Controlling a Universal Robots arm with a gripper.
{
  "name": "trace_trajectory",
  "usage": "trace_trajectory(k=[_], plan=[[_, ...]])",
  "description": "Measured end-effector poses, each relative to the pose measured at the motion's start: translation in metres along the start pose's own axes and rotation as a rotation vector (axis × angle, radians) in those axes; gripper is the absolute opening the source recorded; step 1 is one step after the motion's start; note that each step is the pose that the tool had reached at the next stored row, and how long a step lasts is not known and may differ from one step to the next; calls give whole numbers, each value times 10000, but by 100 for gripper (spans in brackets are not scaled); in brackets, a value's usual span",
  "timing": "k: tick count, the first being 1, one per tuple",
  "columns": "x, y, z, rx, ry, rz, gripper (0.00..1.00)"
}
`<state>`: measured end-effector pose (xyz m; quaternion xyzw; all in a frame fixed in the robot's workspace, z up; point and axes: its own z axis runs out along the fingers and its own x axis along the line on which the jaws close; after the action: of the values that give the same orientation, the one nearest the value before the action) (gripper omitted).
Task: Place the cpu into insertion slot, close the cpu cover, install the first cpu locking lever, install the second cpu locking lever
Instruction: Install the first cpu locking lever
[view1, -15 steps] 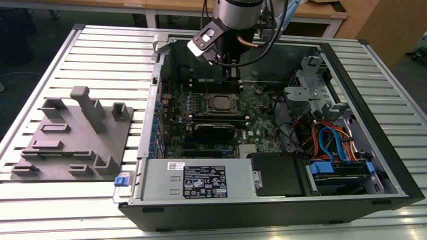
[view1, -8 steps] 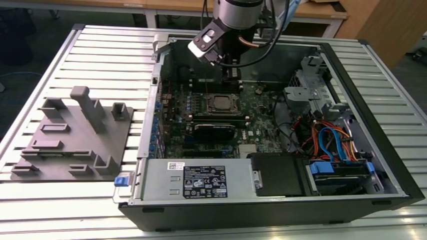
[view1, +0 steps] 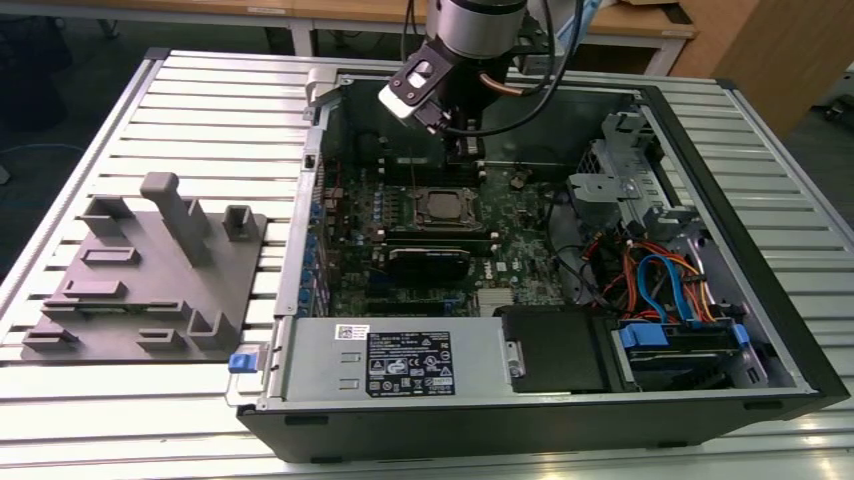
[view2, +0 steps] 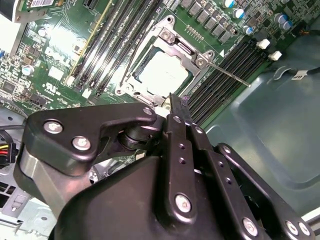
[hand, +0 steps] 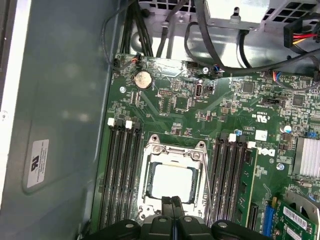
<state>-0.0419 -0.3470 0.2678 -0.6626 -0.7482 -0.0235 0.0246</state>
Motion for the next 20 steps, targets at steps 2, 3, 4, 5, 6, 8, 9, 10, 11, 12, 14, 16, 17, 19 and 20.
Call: trace_trajectory(k=[2,3,4,5,6,8,9,10,11,12,14,16,17,19,20], plan=[[0,0,0,6,1,-86,11],[0,0,0,12,1,-170,11],[0,0,0,12,1,-171,11],[0,0,0,12,1,-172,11],[0,0,0,13,1,-177,11],[0,0,0,14,1,-197,11],[0,0,0,15,1,-214,11],[0,0,0,15,1,-215,11],[0,0,0,15,1,-216,11],[0,0,0,15,1,-217,11],[0,0,0,15,1,-219,11],[0,0,0,15,1,-222,11],[0,0,0,16,1,-223,11],[0,0,0,16,1,-224,11],[0,-1,1,16,1,-232,11]])
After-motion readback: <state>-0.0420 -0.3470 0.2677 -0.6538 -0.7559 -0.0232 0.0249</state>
